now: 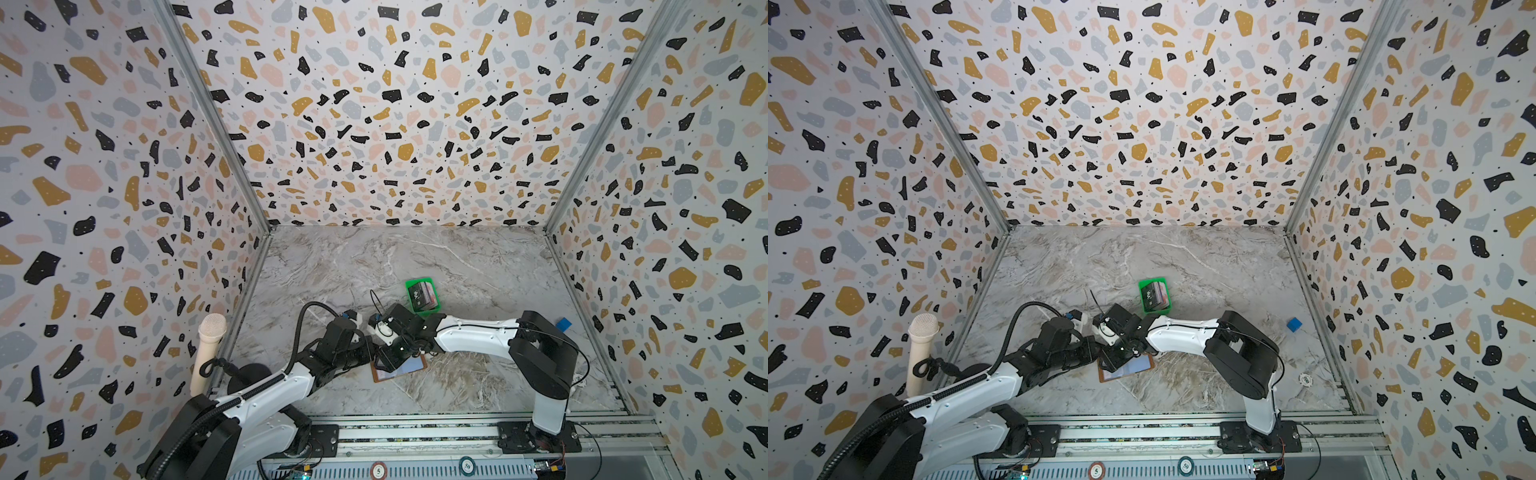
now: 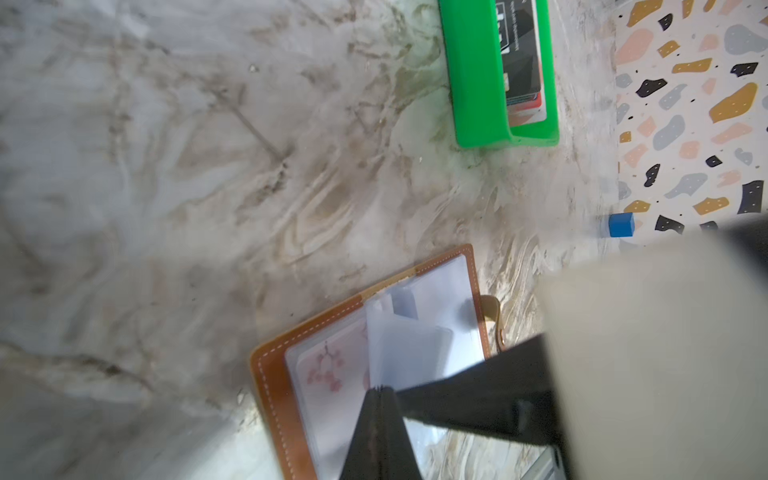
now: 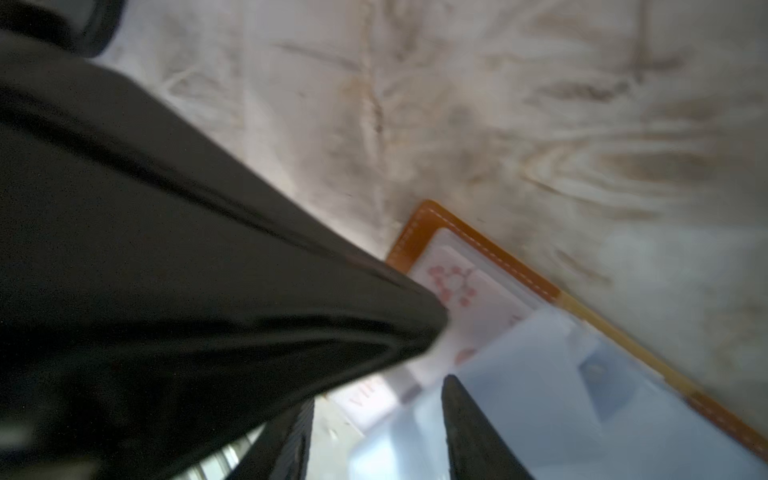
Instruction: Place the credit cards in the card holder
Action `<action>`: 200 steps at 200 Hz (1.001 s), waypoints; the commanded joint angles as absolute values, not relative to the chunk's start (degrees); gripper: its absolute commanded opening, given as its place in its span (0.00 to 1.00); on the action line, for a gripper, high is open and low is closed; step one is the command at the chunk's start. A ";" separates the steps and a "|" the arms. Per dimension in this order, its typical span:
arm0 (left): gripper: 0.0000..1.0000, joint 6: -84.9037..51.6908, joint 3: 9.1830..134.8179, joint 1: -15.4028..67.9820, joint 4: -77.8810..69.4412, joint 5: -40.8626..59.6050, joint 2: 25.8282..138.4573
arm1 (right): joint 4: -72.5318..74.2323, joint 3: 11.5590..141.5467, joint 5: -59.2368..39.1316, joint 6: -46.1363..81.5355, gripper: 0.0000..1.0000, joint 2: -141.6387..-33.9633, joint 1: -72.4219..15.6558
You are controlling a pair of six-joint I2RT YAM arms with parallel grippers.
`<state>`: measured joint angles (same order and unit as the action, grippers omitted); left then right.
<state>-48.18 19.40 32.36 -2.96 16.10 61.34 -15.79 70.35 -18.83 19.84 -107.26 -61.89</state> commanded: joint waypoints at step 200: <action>0.00 -42.90 20.04 35.29 -1.77 10.22 71.31 | -21.29 57.03 1.20 22.50 0.49 -96.88 -54.40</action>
